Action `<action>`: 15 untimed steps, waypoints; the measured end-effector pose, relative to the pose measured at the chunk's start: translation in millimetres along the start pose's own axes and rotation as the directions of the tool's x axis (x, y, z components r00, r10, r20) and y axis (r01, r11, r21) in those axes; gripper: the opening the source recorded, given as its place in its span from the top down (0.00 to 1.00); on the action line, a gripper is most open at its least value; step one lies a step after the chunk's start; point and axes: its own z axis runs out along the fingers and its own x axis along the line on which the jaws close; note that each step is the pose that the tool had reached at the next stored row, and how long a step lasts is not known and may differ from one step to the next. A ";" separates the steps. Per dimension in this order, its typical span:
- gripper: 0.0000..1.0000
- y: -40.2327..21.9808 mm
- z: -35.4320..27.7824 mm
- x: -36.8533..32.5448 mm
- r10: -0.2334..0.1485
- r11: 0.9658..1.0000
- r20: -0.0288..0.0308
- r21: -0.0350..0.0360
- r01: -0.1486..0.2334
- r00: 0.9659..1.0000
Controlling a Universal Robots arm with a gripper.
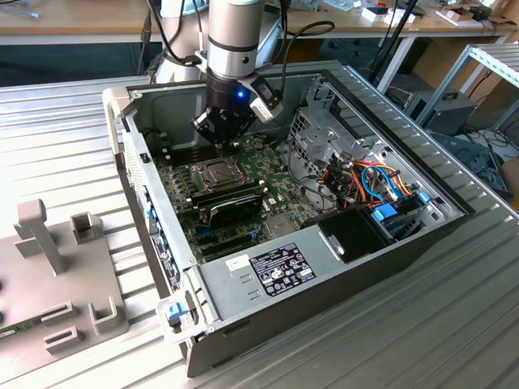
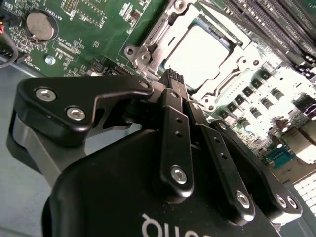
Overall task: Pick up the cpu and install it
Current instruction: 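Install the first cpu locking lever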
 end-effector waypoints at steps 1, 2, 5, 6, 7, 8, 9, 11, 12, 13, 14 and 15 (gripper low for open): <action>0.89 -2.8 0.2 0.6 0.000 1.000 0.000 0.000 0.000 1.000; 0.89 -4.9 0.3 1.1 0.000 1.000 0.000 0.000 0.000 1.000; 0.89 -11.5 0.7 2.9 0.000 1.000 0.000 0.000 0.000 1.000; 0.89 -12.6 0.7 3.4 0.000 1.000 0.000 0.000 0.000 1.000; 0.89 -13.6 0.8 3.7 0.000 1.000 0.000 0.000 0.000 1.000; 0.89 -14.8 0.9 4.2 0.000 1.000 0.000 0.000 0.000 1.000; 0.89 -15.1 0.7 4.3 0.000 1.000 0.000 0.000 0.000 1.000; 0.89 -15.6 -1.7 4.3 0.000 1.000 0.000 0.000 0.000 1.000; 0.89 -15.9 -3.4 4.2 0.000 1.000 0.000 0.000 0.000 1.000; 0.89 -16.2 -5.0 4.2 0.000 1.000 0.000 0.000 0.000 1.000; 0.89 -16.3 -5.6 4.2 0.000 1.000 0.000 0.000 0.000 1.000; 0.89 -16.7 -5.6 4.5 0.000 1.000 0.000 0.000 0.000 1.000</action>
